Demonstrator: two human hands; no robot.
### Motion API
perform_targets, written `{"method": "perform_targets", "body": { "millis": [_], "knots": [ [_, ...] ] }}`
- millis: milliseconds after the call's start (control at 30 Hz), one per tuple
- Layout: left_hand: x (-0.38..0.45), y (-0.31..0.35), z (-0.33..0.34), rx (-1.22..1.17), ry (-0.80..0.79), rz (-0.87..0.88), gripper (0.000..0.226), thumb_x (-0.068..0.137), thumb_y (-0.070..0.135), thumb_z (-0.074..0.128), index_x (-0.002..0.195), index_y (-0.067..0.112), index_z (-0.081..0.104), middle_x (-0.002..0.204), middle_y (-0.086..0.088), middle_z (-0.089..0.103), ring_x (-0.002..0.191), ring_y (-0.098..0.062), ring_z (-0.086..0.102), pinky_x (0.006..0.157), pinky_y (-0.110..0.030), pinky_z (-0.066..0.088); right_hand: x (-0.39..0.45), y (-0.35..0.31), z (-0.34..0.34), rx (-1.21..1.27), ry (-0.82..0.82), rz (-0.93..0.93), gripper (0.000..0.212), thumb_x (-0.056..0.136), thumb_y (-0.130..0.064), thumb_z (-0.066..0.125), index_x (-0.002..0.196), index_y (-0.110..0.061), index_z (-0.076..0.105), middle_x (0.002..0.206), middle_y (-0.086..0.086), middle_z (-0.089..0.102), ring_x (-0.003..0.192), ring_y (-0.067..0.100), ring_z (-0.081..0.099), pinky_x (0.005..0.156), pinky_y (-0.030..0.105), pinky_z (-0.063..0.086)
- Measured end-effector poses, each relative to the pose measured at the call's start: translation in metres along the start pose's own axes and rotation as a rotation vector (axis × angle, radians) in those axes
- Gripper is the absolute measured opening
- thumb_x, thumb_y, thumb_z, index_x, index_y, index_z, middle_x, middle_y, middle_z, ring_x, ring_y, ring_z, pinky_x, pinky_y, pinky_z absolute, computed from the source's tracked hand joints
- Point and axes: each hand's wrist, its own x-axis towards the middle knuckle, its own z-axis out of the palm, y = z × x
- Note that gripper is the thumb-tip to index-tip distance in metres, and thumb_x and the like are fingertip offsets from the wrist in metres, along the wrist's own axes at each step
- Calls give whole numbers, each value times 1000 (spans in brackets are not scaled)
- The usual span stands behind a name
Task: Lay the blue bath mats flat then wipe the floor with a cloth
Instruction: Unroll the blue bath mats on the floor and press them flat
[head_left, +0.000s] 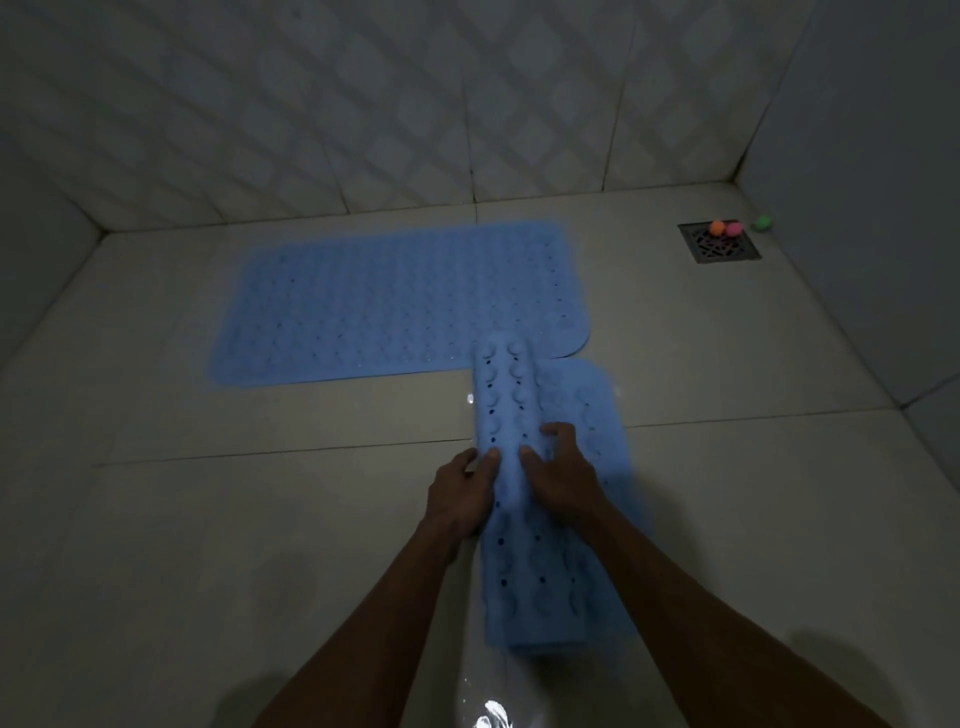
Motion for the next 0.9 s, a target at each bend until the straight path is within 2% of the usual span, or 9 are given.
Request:
{"method": "perform_targets", "body": {
  "millis": [100,367,433,500,600,667,767,833,900],
  "knots": [
    [-2,-10,-6,5,-2,10,56,95,55,55,138,19,58,125,-9,69,106,-27,68,94,-46,56,-3,-7,10,-7,20,-40,41,94,-24,61,129,-12,42,131,19,52,116,31,55,98,44,49],
    [-3,-14,-11,-38,-7,-27,49,100,49,49,134,16,61,128,-11,66,113,-31,64,98,-49,54,1,-8,15,-45,49,-73,40,96,-22,58,131,-9,44,126,20,53,114,34,55,93,39,48],
    [-2,-21,-17,-18,13,-45,46,103,43,45,128,11,65,126,-16,66,113,-34,64,98,-51,53,3,-10,18,-37,16,-12,53,96,-29,58,141,-9,38,132,21,51,119,34,53,97,37,45],
    [-4,-29,-23,-39,25,-65,42,103,38,43,118,8,69,119,-17,69,108,-34,66,95,-52,54,3,-10,23,-151,-65,42,66,95,-38,58,150,-13,31,145,21,42,131,36,44,110,42,38],
    [-6,-35,-33,-31,84,-36,46,102,41,47,130,9,63,129,-15,65,116,-32,62,102,-47,51,-2,-14,35,-143,-132,13,70,95,-36,59,153,-16,27,153,18,34,138,34,39,115,43,32],
    [-9,-32,-39,-35,116,-11,52,100,46,49,136,10,59,134,-12,63,121,-30,60,105,-45,49,-7,-18,44,-71,-150,-55,61,98,-27,56,151,-15,29,153,12,37,137,29,41,112,33,34],
    [-8,-33,-47,-20,135,-12,52,100,48,47,128,8,63,128,-13,66,114,-31,63,102,-45,50,-6,-25,52,-45,-104,-82,52,99,-24,53,146,-14,34,144,14,49,126,29,52,95,25,38],
    [-7,-34,-53,-25,142,-25,48,100,48,48,122,9,66,123,-12,68,107,-28,65,99,-43,53,0,-28,56,-36,-105,-69,58,96,-24,59,146,-8,35,141,17,52,124,32,54,98,28,42],
    [-6,-35,-59,-21,163,-9,43,100,45,50,123,10,65,122,-8,68,98,-21,66,92,-31,55,5,-31,61,-68,-170,-89,66,92,-26,65,148,-8,35,142,18,51,125,33,54,106,39,44]
  ]
}}
